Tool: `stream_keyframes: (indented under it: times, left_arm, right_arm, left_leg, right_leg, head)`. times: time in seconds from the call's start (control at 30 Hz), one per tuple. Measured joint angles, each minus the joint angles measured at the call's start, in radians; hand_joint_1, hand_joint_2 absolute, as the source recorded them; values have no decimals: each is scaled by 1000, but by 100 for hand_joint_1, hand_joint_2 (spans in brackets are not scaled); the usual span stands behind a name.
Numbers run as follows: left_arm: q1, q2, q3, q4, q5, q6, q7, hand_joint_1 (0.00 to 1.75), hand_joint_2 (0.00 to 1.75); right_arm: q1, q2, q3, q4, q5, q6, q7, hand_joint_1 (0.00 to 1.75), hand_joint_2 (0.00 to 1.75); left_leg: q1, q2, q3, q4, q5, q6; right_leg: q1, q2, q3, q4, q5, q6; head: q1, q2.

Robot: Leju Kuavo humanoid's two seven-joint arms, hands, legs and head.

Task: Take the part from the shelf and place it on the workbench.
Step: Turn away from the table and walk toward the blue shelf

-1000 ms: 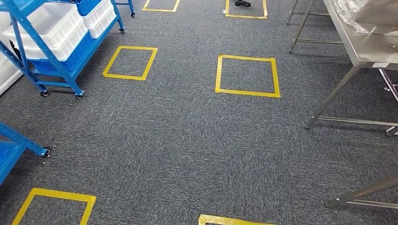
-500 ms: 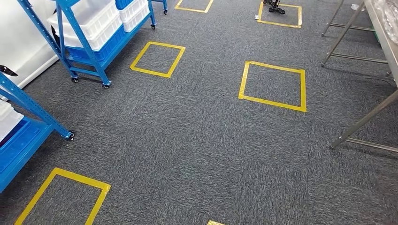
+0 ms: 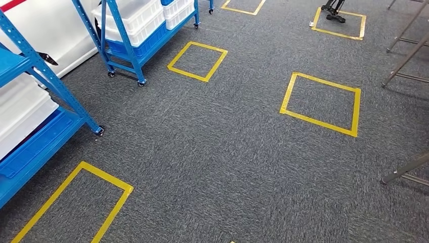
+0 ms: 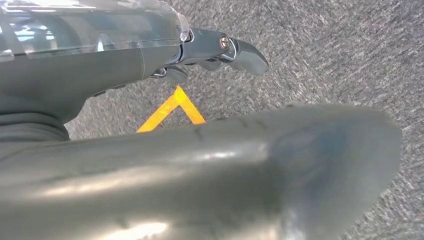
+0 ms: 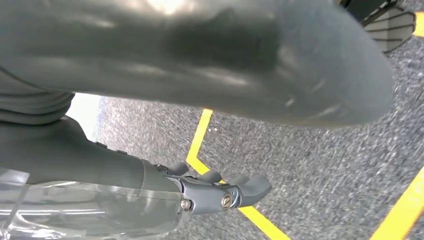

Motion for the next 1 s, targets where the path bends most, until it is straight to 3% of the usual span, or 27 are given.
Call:
stream_keyframes:
  times: [0.07,0.13,0.17,0.23,0.27,0.3,0.33,0.37,0.4,0.47,0.53,0.6,0.67,0.73,0.8,0.83,0.87,0.93,1.0]
  left_arm:
    - [1,0,0,0,-2,0,-1,0,0]
    - [2,-3,0,0,-4,1,-3,0,0]
    - [2,-4,-1,0,-4,2,-3,0,0]
    - [-1,-6,-1,0,-8,3,-5,0,0]
    - [-2,-6,-1,0,-10,3,-6,0,0]
    - [-2,-7,-1,0,-12,3,-6,0,0]
    - [-1,-7,-1,0,-14,3,-7,0,0]
    - [0,-8,-1,0,-15,3,-7,0,0]
    - [0,-9,-2,0,-17,4,-7,0,0]
    - [-2,-12,-3,0,-19,5,-8,0,0]
    - [-1,-13,-3,0,-20,6,-10,0,0]
    - [2,-12,-3,0,-17,7,-12,0,0]
    - [2,-10,-3,0,-13,8,-12,0,0]
    - [-2,-9,-3,0,-8,7,-13,0,0]
    - [-3,-8,-3,0,0,5,-12,0,0]
    - [-2,-6,-3,0,3,4,-12,0,0]
    - [-1,-4,-3,0,7,3,-12,0,0]
    - [1,1,-3,0,10,0,-12,0,0]
    - [-2,7,-3,0,12,-3,-11,0,0]
  right_arm:
    - [0,6,-5,-16,1,10,0,0,0]
    - [1,12,-12,-34,3,20,2,0,0]
    - [3,14,-15,-41,4,24,3,0,0]
    - [8,17,-23,-55,7,33,6,0,0]
    - [10,19,-26,-61,10,37,7,0,0]
    - [12,19,-30,-67,12,42,8,0,0]
    - [13,20,-35,-74,15,46,9,0,0]
    - [13,21,-39,-80,17,50,10,0,0]
    - [14,22,-43,-86,20,53,11,0,0]
    - [16,24,-48,-97,24,59,11,0,0]
    - [13,26,-52,-104,30,64,11,0,0]
    - [8,27,-57,-108,42,66,7,0,0]
    - [5,29,-64,-109,58,62,1,0,0]
    - [3,29,-70,-107,74,53,-7,0,0]
    - [0,27,-75,-102,87,40,-14,0,0]
    - [-3,26,-77,-97,94,33,-18,0,0]
    - [-7,24,-78,-91,100,27,-22,0,0]
    - [-16,21,-83,-77,109,16,-27,0,0]
    - [-22,18,-89,-63,117,9,-33,0,0]
  left_leg:
    - [-4,-13,0,-10,0,9]
    - [-1,-29,7,-21,7,20]
    - [2,-37,11,-27,12,26]
    - [4,-54,12,-29,15,33]
    - [3,-65,11,-28,15,35]
    - [3,-76,12,-27,15,35]
    - [3,-89,13,-26,14,34]
    - [3,-102,14,-24,12,33]
    - [4,-115,16,-21,10,30]
    - [2,-136,13,-12,4,22]
    - [2,-152,6,-8,1,10]
    - [6,-160,3,-8,-1,-2]
    - [6,-127,-15,34,-28,-12]
    - [9,-80,-73,151,-91,-22]
    - [14,-66,-132,263,-132,-31]
    - [15,-63,-139,275,-125,-33]
    - [16,-59,-126,246,-99,-33]
    - [14,-31,-58,109,-30,-27]
    - [7,-5,-9,9,5,-15]
  right_leg:
    - [-1,-14,6,-2,-3,12]
    - [-5,6,6,16,-20,23]
    - [-6,29,-9,50,-43,27]
    - [-9,73,-70,176,-108,31]
    - [-10,81,-104,239,-132,32]
    - [-10,84,-126,276,-136,33]
    - [-10,86,-130,274,-118,33]
    - [-10,89,-116,234,-83,32]
    - [-11,99,-88,167,-40,30]
    - [-12,134,-40,49,12,26]
    - [-9,148,-26,14,15,20]
    - [-10,129,-23,8,19,9]
    - [-13,108,-19,-2,22,-4]
    - [-11,83,-16,-6,21,-13]
    - [-9,57,-15,-6,18,-15]
    - [-8,46,-14,-5,15,-14]
    - [-8,36,-12,-5,13,-13]
    - [-7,16,-3,-4,7,-7]
    - [-4,1,5,-3,0,3]
  head:
    - [0,0]
    - [1,0]
    - [2,0]
    - [3,0]
    - [3,0]
    - [3,0]
    - [3,0]
    - [3,0]
    - [4,0]
    - [3,0]
    - [3,0]
    - [3,0]
    - [0,0]
    - [-2,0]
    - [-3,0]
    - [-3,0]
    - [-3,0]
    - [-3,0]
    - [-2,0]
